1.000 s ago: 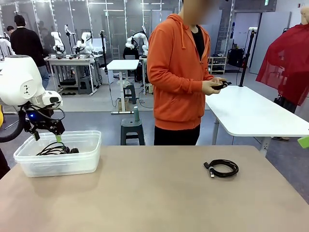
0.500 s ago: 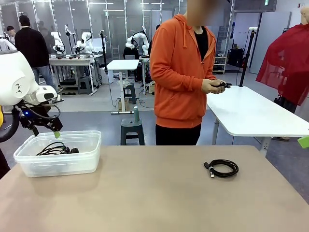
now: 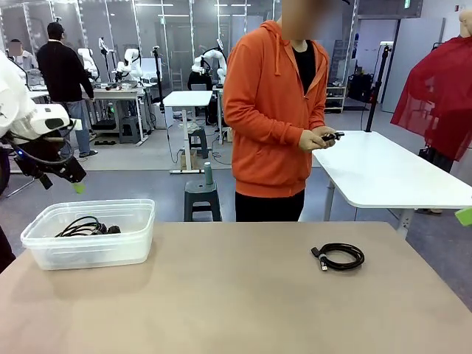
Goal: Organize and store the cables.
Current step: Place the USB Extension Cable into the Organizing box.
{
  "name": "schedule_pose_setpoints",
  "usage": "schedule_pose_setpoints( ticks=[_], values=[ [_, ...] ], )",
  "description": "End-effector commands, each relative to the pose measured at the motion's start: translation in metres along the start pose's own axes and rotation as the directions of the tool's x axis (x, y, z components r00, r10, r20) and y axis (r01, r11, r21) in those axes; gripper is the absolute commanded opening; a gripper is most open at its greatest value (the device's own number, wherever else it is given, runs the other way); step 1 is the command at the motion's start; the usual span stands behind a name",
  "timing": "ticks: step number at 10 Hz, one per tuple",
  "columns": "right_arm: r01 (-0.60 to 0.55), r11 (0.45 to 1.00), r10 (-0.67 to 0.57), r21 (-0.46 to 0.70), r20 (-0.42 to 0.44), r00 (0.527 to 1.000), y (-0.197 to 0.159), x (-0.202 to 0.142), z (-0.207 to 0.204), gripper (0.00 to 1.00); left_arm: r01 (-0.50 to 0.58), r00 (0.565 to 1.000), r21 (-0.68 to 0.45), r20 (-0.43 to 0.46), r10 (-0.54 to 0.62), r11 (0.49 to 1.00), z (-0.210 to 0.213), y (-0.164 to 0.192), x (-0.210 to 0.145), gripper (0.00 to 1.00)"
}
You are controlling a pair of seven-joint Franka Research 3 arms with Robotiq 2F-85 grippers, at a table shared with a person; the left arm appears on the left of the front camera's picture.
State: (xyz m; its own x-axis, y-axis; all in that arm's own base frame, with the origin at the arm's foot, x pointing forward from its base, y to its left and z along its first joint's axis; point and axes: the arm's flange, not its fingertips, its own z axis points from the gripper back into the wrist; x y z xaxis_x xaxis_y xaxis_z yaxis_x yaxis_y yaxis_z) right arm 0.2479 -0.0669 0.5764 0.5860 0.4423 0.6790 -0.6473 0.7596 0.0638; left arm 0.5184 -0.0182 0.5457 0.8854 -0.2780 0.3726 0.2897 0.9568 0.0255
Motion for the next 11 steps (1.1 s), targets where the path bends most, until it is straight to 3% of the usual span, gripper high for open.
schedule_pose_setpoints(
  ticks=[1,5,8,11],
  values=[
    [0.005,1.000,-0.005,-0.009,-0.008,1.000,0.000,0.000,0.000,1.00,0.081,0.997,-0.079,0.001,-0.081,0.994,0.038,-0.015,-0.024,1.00],
    [0.000,1.000,0.000,0.000,0.000,1.000,0.000,0.000,0.000,1.00,0.235,0.958,-0.098,0.194,-0.213,0.967,0.102,-0.045,-0.069,1.00],
    [-0.034,0.998,0.029,-0.057,-0.081,0.996,0.028,0.043,0.038,1.00,0.291,0.929,-0.098,0.265,-0.257,0.952,0.126,-0.051,-0.106,1.00],
    [0.011,0.992,-0.033,-0.126,-0.174,0.984,0.040,0.068,0.029,1.00,0.328,0.894,-0.078,0.348,-0.282,0.942,0.143,-0.058,-0.142,1.00]
  ],
)
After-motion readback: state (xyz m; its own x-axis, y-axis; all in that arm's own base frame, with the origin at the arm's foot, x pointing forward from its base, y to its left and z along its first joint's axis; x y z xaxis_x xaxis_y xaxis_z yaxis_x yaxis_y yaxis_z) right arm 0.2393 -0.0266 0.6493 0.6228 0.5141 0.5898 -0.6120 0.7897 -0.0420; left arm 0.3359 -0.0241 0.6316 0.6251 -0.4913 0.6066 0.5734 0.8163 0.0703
